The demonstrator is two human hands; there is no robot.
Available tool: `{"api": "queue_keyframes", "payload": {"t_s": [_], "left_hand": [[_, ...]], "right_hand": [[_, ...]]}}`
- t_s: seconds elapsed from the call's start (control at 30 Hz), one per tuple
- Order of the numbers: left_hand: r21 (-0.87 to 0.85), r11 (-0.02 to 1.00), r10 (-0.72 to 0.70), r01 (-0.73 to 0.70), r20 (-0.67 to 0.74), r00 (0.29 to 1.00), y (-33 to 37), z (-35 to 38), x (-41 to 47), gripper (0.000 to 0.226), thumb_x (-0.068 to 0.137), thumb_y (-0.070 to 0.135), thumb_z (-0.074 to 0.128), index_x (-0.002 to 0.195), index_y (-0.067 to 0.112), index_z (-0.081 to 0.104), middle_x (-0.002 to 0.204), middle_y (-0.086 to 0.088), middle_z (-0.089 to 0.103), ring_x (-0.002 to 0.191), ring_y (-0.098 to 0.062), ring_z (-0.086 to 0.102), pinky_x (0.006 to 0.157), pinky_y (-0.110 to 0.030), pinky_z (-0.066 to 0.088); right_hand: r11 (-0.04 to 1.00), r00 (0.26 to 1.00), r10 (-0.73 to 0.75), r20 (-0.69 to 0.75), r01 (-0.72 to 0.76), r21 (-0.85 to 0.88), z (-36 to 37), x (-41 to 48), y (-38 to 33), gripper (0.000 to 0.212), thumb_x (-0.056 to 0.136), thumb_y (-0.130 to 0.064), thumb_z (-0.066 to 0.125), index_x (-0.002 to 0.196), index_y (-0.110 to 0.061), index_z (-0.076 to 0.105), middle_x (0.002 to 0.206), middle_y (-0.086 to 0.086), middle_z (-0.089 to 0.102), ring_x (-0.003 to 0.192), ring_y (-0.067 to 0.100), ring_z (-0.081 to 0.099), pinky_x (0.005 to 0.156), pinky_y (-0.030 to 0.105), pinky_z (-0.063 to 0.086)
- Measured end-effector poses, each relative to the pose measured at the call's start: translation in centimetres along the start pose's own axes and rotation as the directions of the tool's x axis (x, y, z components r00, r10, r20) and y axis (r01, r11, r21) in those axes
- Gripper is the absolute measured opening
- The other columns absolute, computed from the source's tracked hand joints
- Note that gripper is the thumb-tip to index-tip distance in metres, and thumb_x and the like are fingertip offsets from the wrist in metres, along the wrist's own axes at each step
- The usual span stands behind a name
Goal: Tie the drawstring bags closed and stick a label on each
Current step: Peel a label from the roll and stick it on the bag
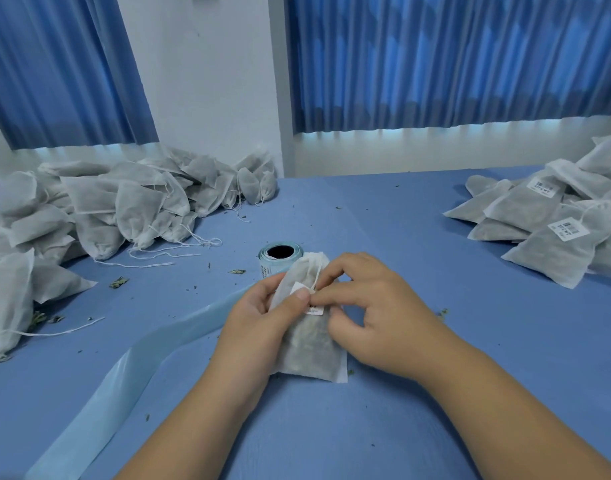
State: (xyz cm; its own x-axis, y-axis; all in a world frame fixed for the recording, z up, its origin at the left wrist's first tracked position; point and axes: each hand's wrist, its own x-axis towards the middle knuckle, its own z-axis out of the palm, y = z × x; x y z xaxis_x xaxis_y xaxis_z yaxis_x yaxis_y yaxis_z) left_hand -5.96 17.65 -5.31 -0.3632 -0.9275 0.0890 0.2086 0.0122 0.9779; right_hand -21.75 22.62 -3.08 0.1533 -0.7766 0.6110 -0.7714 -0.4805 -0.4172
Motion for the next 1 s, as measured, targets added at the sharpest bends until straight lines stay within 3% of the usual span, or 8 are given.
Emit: {"api": "queue_keyframes", "payload": {"t_s": [0.1, 0.17, 0.23, 0.33, 0.43, 0.53, 0.73, 1.0], "left_hand": [[0.045, 0.997, 0.062, -0.059, -0.053, 0.997, 0.0, -0.1, 0.0, 0.020, 0.090, 0.016, 0.065, 0.109, 0.020, 0.070, 0.102, -0.008, 0.076, 0.093, -0.026, 0.072, 0.081, -0.040, 0.056], [0.064, 0.993, 0.106, -0.102, -0.061, 0.993, 0.0, 0.1, -0.1, 0.019, 0.088, 0.021, 0.066, 0.107, 0.019, 0.071, 0.100, -0.009, 0.075, 0.091, -0.026, 0.072, 0.079, -0.039, 0.056], [0.076, 0.986, 0.154, -0.149, -0.070, 0.986, 0.0, 0.4, -0.3, 0.022, 0.085, 0.026, 0.066, 0.104, 0.018, 0.071, 0.097, -0.008, 0.076, 0.086, -0.023, 0.071, 0.073, -0.033, 0.056], [0.106, 0.975, 0.203, -0.195, -0.072, 0.977, 0.1, 0.7, -0.4, 0.030, 0.076, 0.035, 0.066, 0.100, 0.018, 0.071, 0.091, -0.007, 0.076, 0.080, -0.019, 0.071, 0.066, -0.026, 0.057], [0.146, 0.967, 0.227, -0.211, -0.103, 0.968, 0.0, 0.7, -0.4, 0.024, 0.076, 0.040, 0.072, 0.094, 0.024, 0.073, 0.087, -0.002, 0.076, 0.078, -0.015, 0.071, 0.064, -0.025, 0.054], [0.310, 0.923, 0.273, -0.229, -0.107, 0.956, -0.1, 1.1, -0.2, 0.017, 0.076, 0.048, 0.071, 0.091, 0.041, 0.069, 0.086, 0.006, 0.075, 0.078, -0.012, 0.070, 0.068, -0.029, 0.052], [0.361, 0.907, 0.273, -0.219, -0.106, 0.956, 0.0, 3.2, 0.7, 0.008, 0.089, 0.036, 0.068, 0.082, 0.032, 0.069, 0.074, 0.004, 0.073, 0.066, -0.009, 0.067, 0.062, -0.029, 0.047], [0.238, 0.947, 0.229, -0.216, -0.031, 0.973, 0.3, 11.6, 3.2, 0.018, 0.091, 0.037, 0.065, 0.081, 0.022, 0.070, 0.074, 0.010, 0.072, 0.063, -0.001, 0.064, 0.060, -0.021, 0.046]], "right_hand": [[0.982, 0.985, 0.164, -0.058, -0.158, 0.107, 0.3, 0.2, -0.1, 0.010, 0.079, -0.036, 0.071, 0.079, -0.027, 0.070, 0.091, -0.015, 0.053, 0.094, 0.001, 0.050, 0.079, 0.008, 0.033], [0.933, 0.944, 0.324, -0.063, -0.308, 0.189, 0.5, 0.3, 0.4, 0.028, 0.070, -0.041, 0.082, 0.081, -0.029, 0.060, 0.089, -0.015, 0.052, 0.086, 0.000, 0.050, 0.071, 0.010, 0.035], [0.773, 0.864, 0.499, 0.069, -0.480, 0.415, 0.4, 0.5, 0.7, 0.038, 0.064, -0.038, 0.087, 0.086, -0.026, 0.058, 0.088, -0.007, 0.061, 0.075, 0.004, 0.053, 0.066, 0.017, 0.040], [0.522, 0.771, 0.492, 0.404, -0.633, 0.572, -0.1, 0.5, 1.1, 0.040, 0.068, -0.042, 0.080, 0.097, -0.017, 0.071, 0.093, 0.007, 0.072, 0.074, 0.015, 0.058, 0.057, 0.025, 0.043], [0.431, 0.756, 0.490, 0.435, -0.643, 0.633, 0.0, 0.4, 1.5, 0.035, 0.080, -0.039, 0.075, 0.096, -0.009, 0.073, 0.082, 0.006, 0.068, 0.062, 0.011, 0.055, 0.051, 0.021, 0.043], [0.512, 0.772, 0.563, 0.293, -0.605, 0.610, 0.2, 0.5, 1.7, 0.042, 0.082, -0.041, 0.073, 0.087, 0.001, 0.066, 0.072, 0.007, 0.064, 0.055, 0.015, 0.052, 0.053, 0.027, 0.043], [0.493, 0.805, 0.482, 0.346, -0.575, 0.653, -1.1, -1.3, 1.7, 0.040, 0.073, -0.032, 0.080, 0.107, -0.013, 0.069, 0.103, 0.007, 0.074, 0.097, 0.026, 0.071, 0.089, 0.046, 0.056], [0.137, 0.741, 0.604, 0.295, -0.461, 0.877, -7.3, -4.9, 4.6, 0.044, 0.080, -0.029, 0.066, 0.116, -0.002, 0.068, 0.118, 0.019, 0.068, 0.107, 0.030, 0.066, 0.094, 0.043, 0.053]]}}
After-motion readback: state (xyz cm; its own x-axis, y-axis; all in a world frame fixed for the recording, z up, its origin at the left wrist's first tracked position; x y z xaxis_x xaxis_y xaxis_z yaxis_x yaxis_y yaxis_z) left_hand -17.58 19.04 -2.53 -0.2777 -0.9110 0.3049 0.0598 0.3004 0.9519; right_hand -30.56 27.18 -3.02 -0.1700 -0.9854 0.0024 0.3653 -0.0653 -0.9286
